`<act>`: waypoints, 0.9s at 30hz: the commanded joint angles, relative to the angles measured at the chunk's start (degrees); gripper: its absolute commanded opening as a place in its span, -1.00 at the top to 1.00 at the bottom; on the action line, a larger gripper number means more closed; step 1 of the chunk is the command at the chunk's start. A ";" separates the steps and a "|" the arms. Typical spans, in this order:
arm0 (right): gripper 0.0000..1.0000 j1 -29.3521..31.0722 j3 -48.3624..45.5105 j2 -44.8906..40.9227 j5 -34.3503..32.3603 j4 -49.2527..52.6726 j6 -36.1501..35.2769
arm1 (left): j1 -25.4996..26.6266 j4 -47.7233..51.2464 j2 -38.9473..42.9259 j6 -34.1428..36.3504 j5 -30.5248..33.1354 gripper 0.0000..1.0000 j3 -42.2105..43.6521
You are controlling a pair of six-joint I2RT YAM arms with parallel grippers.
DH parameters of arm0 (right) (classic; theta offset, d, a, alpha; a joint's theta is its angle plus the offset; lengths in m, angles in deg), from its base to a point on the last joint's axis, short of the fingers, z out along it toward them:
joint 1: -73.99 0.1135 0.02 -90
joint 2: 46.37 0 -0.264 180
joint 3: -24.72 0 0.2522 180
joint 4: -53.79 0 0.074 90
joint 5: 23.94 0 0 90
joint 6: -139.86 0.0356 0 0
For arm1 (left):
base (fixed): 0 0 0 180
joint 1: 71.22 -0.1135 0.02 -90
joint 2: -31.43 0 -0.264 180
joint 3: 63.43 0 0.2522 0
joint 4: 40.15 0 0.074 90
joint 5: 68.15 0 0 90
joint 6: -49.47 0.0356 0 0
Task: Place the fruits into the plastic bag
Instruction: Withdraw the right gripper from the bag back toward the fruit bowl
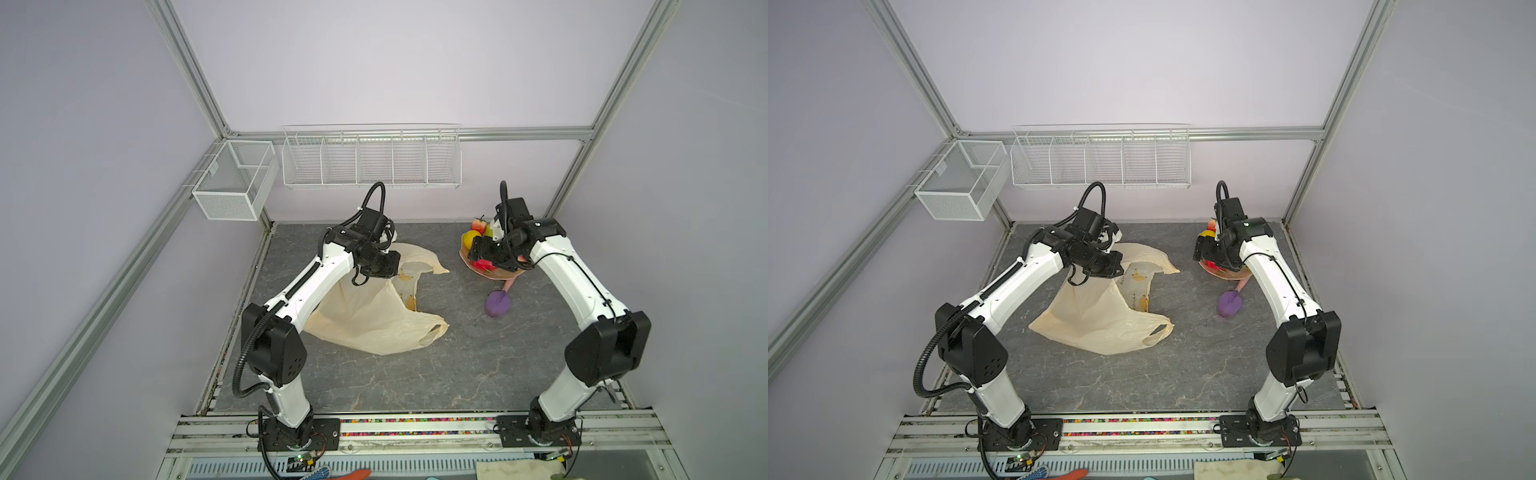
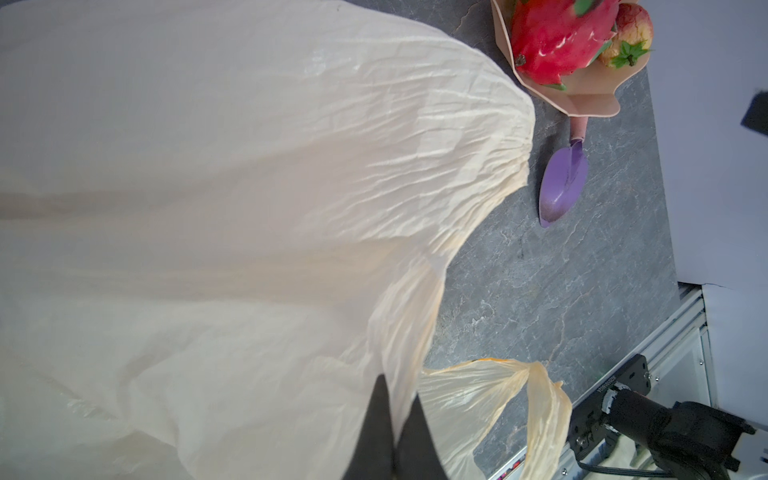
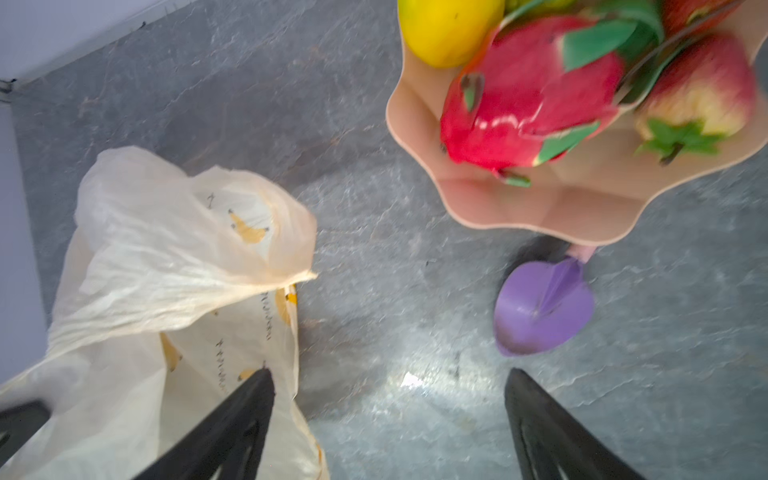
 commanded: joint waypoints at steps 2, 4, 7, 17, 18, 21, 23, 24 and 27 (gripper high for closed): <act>-0.79 -1.87 8.14 6.35 -7.37 1.48 -7.77 | 0.07 -0.25 1.73 1.28 -0.79 1.00 0.23; -0.78 -1.92 11.81 9.71 -8.35 0.78 -9.03 | 0.08 -0.21 1.56 1.13 -0.85 1.00 0.23; -0.77 -4.87 18.52 15.24 -8.99 0.49 -11.01 | 0.07 -0.23 1.43 0.92 -0.77 1.00 0.41; -0.76 -8.99 43.89 34.49 -3.59 2.70 -15.52 | 0.07 0.12 1.07 0.45 -0.03 1.00 0.68; -0.77 -9.57 45.05 35.75 -2.28 2.13 -15.50 | 0.07 0.17 1.02 0.26 0.00 1.00 0.58; -0.76 -11.20 46.10 37.92 0.80 -0.80 -15.38 | 0.07 0.91 0.27 -0.21 -0.10 1.00 0.15; -0.76 -11.99 46.02 39.02 2.30 -2.88 -15.06 | 0.07 0.97 0.22 -0.78 -0.28 1.00 0.36; -0.76 -12.38 46.02 39.45 3.65 -4.65 -15.11 | 0.07 0.79 0.22 -0.92 -0.32 1.00 0.63; -0.76 -13.07 46.06 41.05 6.01 -7.59 -15.32 | 0.07 0.70 0.10 -1.35 -0.14 1.00 1.25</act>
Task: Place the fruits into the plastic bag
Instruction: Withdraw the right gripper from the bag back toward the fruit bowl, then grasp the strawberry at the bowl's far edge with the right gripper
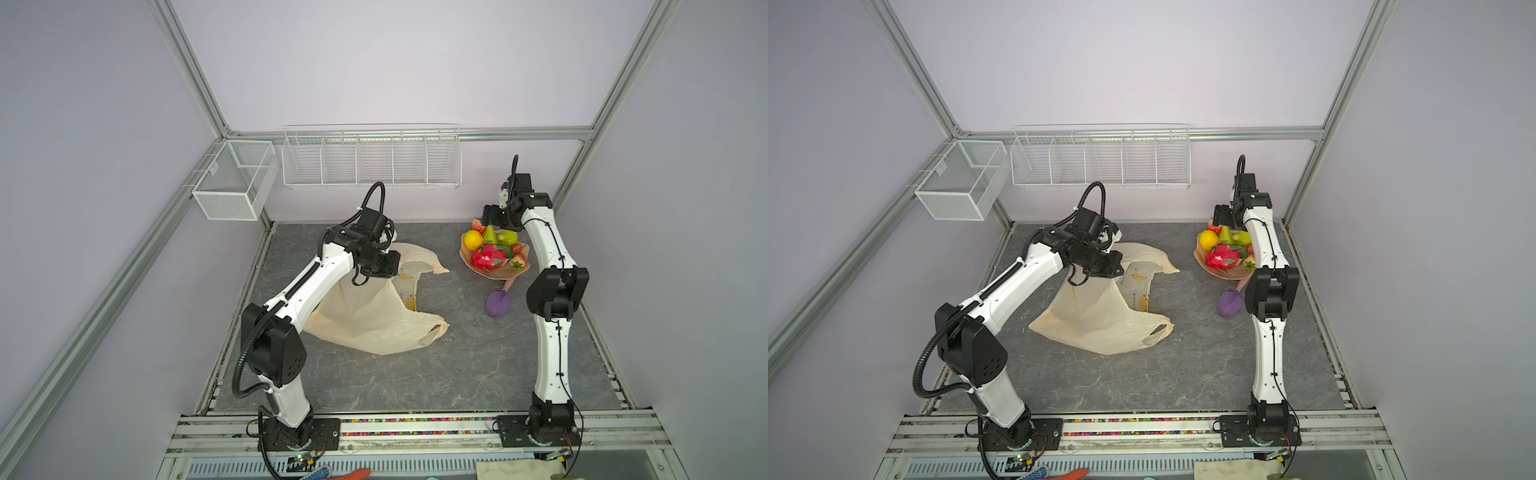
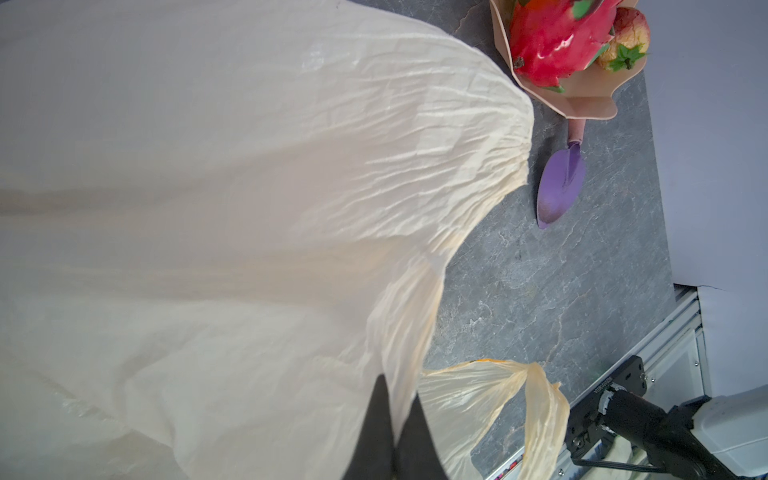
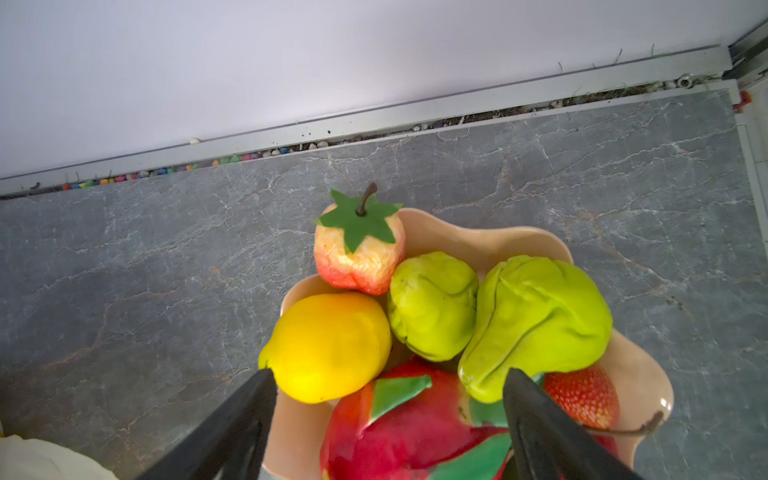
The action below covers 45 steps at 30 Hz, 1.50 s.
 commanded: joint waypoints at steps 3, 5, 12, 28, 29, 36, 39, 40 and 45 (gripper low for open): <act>-0.76 -0.77 1.10 2.56 5.45 -6.95 -1.97 | 0.07 0.90 -0.06 -0.90 0.13 1.00 1.52; -0.76 -0.79 1.19 3.44 6.28 -8.29 -2.02 | 0.07 0.81 -0.13 -1.00 0.30 1.00 1.86; -0.76 -1.23 2.42 6.67 7.87 -10.40 -1.82 | 0.07 0.81 -0.61 -1.37 0.29 1.00 2.24; -0.77 -1.25 3.06 9.72 11.42 -14.07 -2.26 | 0.07 1.16 -2.16 -0.92 0.08 1.00 1.28; -0.78 -1.24 3.17 9.91 11.57 -14.07 -2.19 | 0.07 1.14 -2.17 -0.92 0.06 1.00 1.24; -0.82 -1.12 3.69 10.98 12.26 -13.91 -2.50 | 0.08 0.99 -2.17 -0.94 -0.04 1.00 1.60; -0.87 -1.16 3.88 11.16 12.32 -14.00 -3.13 | 0.11 0.99 -2.25 -0.86 -0.06 1.00 1.62; -0.89 -1.14 4.06 11.24 12.47 -13.92 -3.34 | 0.07 0.99 -2.26 -0.84 -0.06 1.00 1.55; -1.00 -1.06 4.09 11.51 12.59 -13.71 -3.74 | 0.07 1.08 -2.72 -0.84 -0.21 1.00 1.03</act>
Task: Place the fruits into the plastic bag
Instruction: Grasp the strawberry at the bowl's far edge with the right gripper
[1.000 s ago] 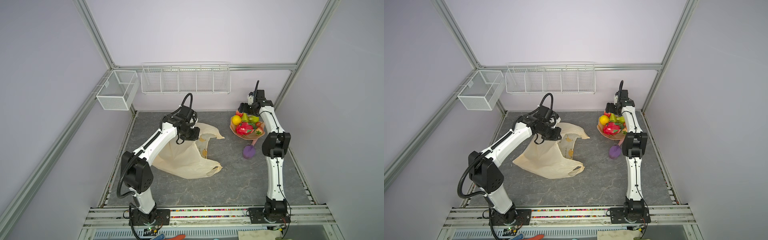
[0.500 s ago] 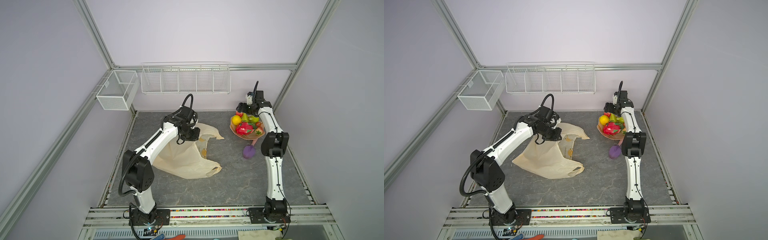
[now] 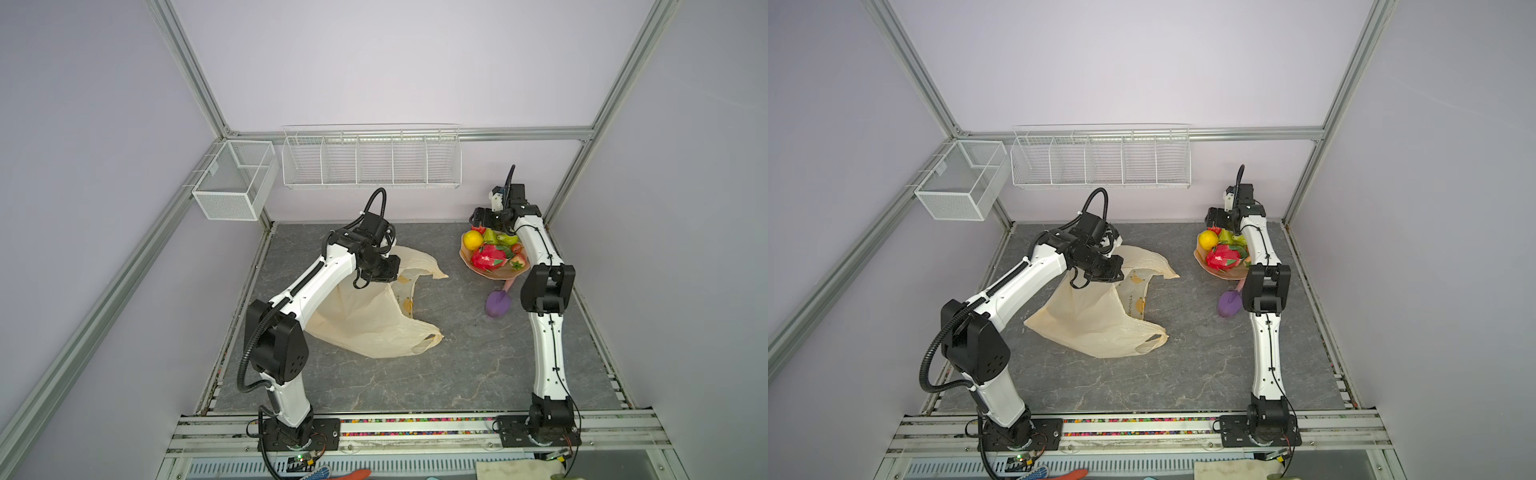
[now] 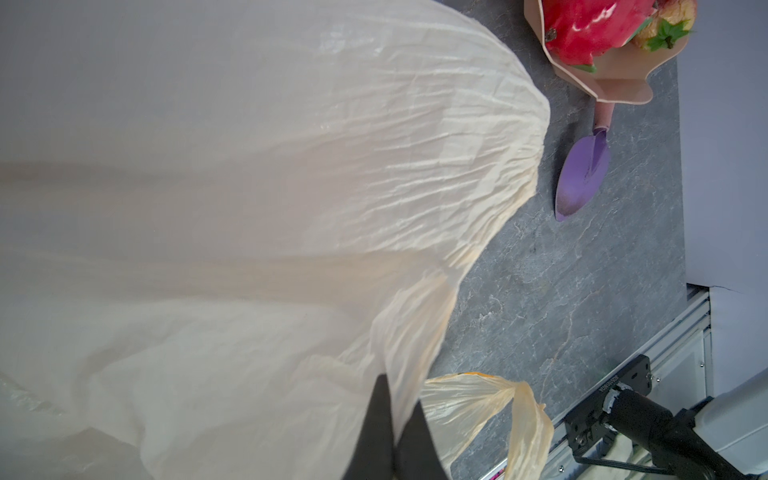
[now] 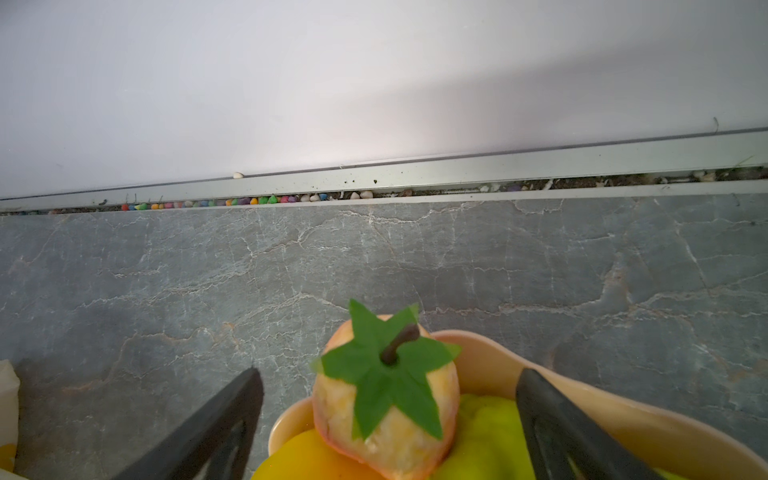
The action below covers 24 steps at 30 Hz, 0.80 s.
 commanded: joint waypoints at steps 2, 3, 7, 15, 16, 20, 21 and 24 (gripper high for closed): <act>-0.97 0.06 1.14 1.50 1.51 -0.36 -1.81 | 0.09 1.10 -1.53 0.15 -0.21 1.00 -0.99; -0.95 0.12 1.15 1.57 1.64 -0.41 -1.89 | 0.07 1.11 -1.52 0.14 -0.25 1.00 -1.00; -0.83 0.07 1.44 1.98 2.19 -0.31 -2.00 | 0.07 1.35 -1.55 0.33 0.05 1.00 -1.09; -0.59 0.41 1.51 2.43 2.55 0.02 -1.84 | 0.07 1.29 -1.54 0.15 0.16 1.00 -1.01; -0.58 0.41 1.56 2.43 2.56 0.07 -1.81 | 0.07 1.29 -1.52 0.15 0.21 1.00 -1.00; -0.51 0.41 1.52 2.62 2.76 0.61 -1.86 | 0.07 1.34 -1.53 0.15 0.16 1.00 -0.92; -0.50 0.41 1.56 2.71 2.85 0.84 -2.02 | 0.07 1.31 -1.56 0.15 0.15 1.00 -0.92; -0.47 0.51 1.57 2.69 2.37 1.68 -2.71 | 0.07 1.36 -1.50 0.15 0.22 1.00 -0.92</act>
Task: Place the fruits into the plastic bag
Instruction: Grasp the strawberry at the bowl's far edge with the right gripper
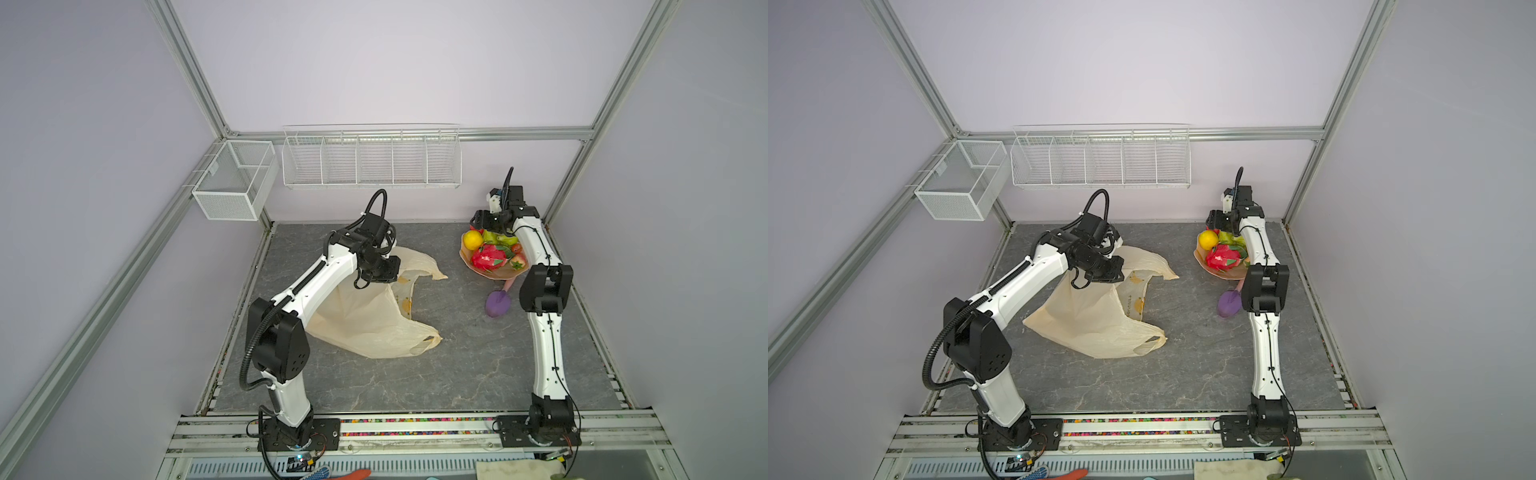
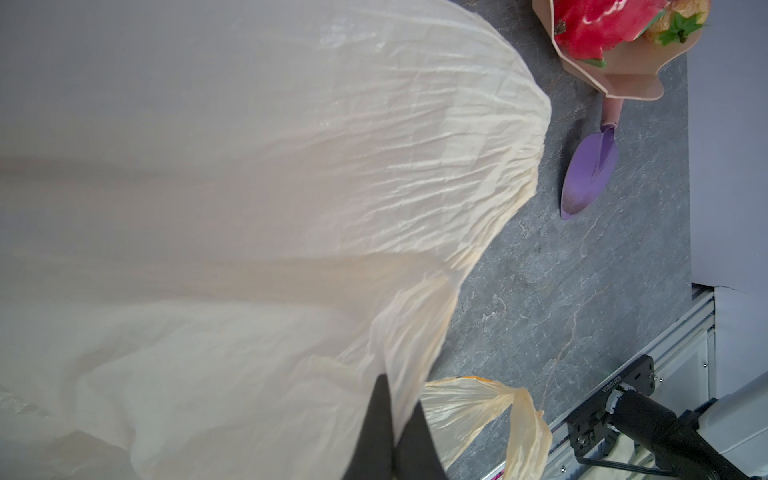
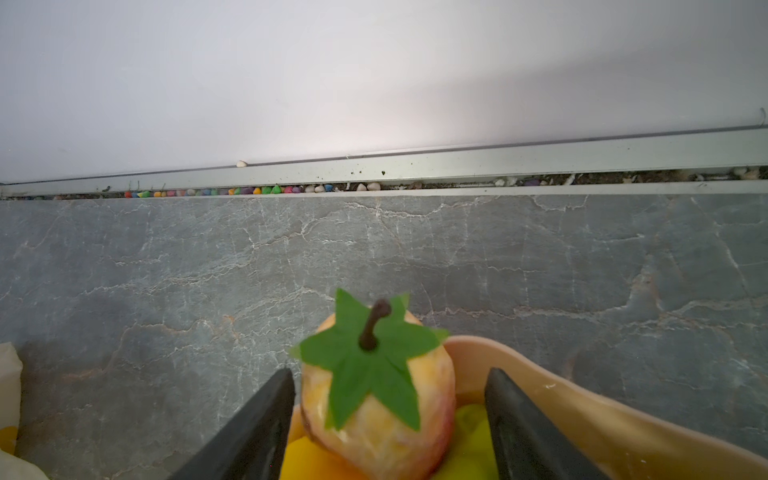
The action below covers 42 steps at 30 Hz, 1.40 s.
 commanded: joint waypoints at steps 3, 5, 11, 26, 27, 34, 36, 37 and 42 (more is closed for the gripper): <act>-0.41 0.37 0.97 1.03 0.44 1.91 -2.06 | 0.07 1.27 -0.63 0.27 0.38 1.00 -0.84; -0.36 0.37 1.02 0.88 -0.15 1.84 -2.16 | 0.07 1.29 -0.62 0.24 0.38 1.00 -0.67; -0.19 0.46 0.53 0.28 -0.60 1.69 -2.05 | 0.06 1.27 -0.28 0.32 0.55 1.00 -0.39; 0.11 0.45 -7.12 -9.91 -2.57 -7.33 1.04 | 0.07 0.54 0.60 0.40 0.74 1.00 -0.26; 0.11 0.45 -7.79 -10.58 -2.74 -7.85 1.38 | 0.12 0.57 0.62 0.49 0.72 1.00 -0.16; 0.15 0.54 -13.98 -16.19 -2.31 -12.19 2.86 | 0.07 0.75 1.01 1.11 0.88 1.00 -0.13; 0.15 0.48 -14.35 -17.02 -2.01 -11.45 3.09 | 0.07 0.77 1.18 1.12 0.78 1.00 -0.12; 0.15 0.54 -14.49 -17.55 -1.88 -11.14 3.15 | 0.05 0.68 1.19 1.20 0.80 1.00 -0.12; 0.20 0.57 -19.75 -22.80 -1.60 -9.98 5.44 | 0.07 0.23 1.28 1.11 0.07 1.00 -0.33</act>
